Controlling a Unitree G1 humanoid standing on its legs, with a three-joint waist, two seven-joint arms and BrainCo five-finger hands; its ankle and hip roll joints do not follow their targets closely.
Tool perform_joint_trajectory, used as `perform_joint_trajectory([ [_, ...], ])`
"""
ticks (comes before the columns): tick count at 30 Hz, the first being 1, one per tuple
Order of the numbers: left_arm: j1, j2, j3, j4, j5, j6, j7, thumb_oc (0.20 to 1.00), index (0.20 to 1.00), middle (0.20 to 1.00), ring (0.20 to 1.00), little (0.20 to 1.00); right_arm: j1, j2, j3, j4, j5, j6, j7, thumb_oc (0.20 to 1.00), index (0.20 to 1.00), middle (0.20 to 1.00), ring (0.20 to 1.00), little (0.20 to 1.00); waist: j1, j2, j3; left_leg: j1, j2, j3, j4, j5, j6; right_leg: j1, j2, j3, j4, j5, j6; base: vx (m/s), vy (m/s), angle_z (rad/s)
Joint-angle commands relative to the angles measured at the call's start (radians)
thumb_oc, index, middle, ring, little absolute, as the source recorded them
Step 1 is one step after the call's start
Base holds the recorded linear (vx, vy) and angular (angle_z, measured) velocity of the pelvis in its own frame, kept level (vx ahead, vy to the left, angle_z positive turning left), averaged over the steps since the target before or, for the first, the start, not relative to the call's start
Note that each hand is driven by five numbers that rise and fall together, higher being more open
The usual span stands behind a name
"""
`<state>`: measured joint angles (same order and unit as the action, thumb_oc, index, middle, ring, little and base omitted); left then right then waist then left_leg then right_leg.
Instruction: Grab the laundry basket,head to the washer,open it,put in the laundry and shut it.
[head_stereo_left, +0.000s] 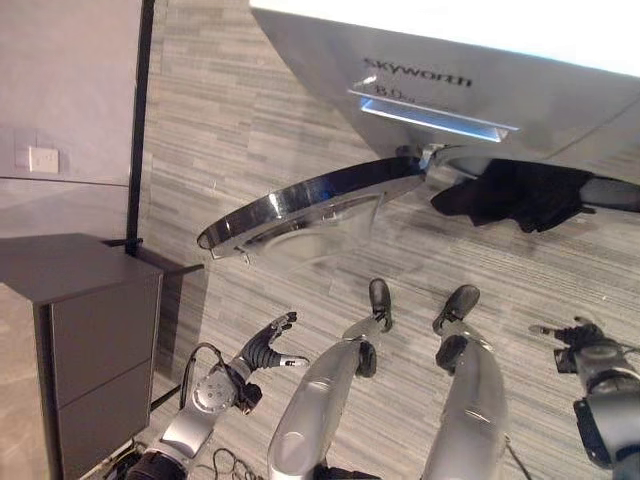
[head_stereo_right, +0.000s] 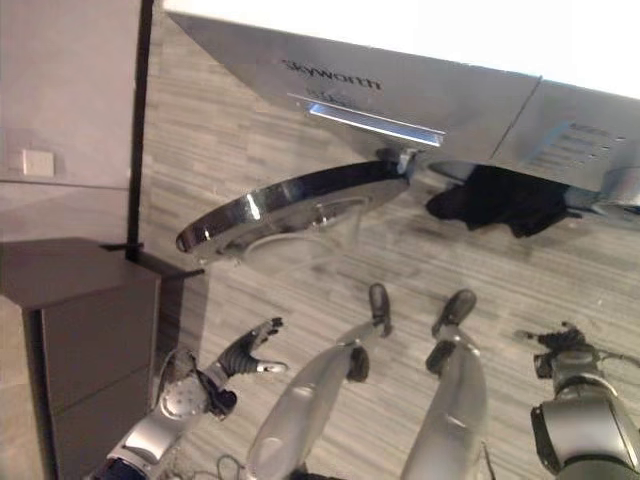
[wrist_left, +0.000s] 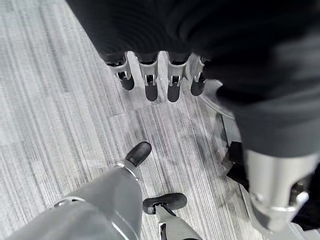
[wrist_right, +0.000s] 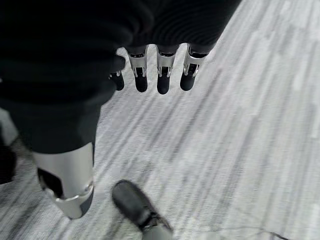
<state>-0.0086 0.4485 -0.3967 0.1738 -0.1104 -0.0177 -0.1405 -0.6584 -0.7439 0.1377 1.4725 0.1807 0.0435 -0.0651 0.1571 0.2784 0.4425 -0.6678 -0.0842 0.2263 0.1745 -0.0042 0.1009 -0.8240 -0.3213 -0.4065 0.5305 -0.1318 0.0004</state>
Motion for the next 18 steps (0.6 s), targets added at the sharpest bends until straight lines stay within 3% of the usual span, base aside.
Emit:
perform_joint_trajectory([
  [1, 0.001, -0.012, -0.065, -0.032, 0.002, -0.032, 0.029, 1.000, 1.000, 1.000, 1.000, 1.000, -0.019, -0.116, -0.002, 0.104, 0.053, -0.015, -0.032, 1.000, 1.000, 1.000, 1.000, 1.000, 0.005, 0.067, 0.007, -0.124, 0.016, -0.038, 0.024, 0.040, -0.084, -0.010, -0.059, 0.047, -0.077, 0.040, 0.106, 0.01, -0.055, 0.13],
  [9, -0.042, -0.033, -0.113, -0.032, 0.008, -0.063, 0.065, 1.000, 1.000, 1.000, 1.000, 1.000, -0.145, -0.127, 0.040, 0.074, 0.069, -0.053, -0.075, 1.000, 1.000, 1.000, 1.000, 1.000, 0.048, 0.114, 0.016, -0.195, 0.021, -0.071, 0.034, 0.069, -0.108, -0.080, -0.069, 0.035, -0.026, 0.006, 0.099, 0.00, -0.103, 0.15],
  [18, -0.033, -0.019, -0.107, -0.056, 0.006, -0.070, 0.083, 1.000, 1.000, 1.000, 1.000, 1.000, -0.246, -0.251, 0.017, 0.119, 0.156, -0.051, -0.088, 1.000, 1.000, 1.000, 1.000, 1.000, 0.091, 0.142, -0.014, -0.257, 0.021, -0.088, 0.000, 0.102, -0.139, -0.149, -0.073, 0.017, -0.010, -0.015, 0.099, 0.01, -0.065, 0.26],
])
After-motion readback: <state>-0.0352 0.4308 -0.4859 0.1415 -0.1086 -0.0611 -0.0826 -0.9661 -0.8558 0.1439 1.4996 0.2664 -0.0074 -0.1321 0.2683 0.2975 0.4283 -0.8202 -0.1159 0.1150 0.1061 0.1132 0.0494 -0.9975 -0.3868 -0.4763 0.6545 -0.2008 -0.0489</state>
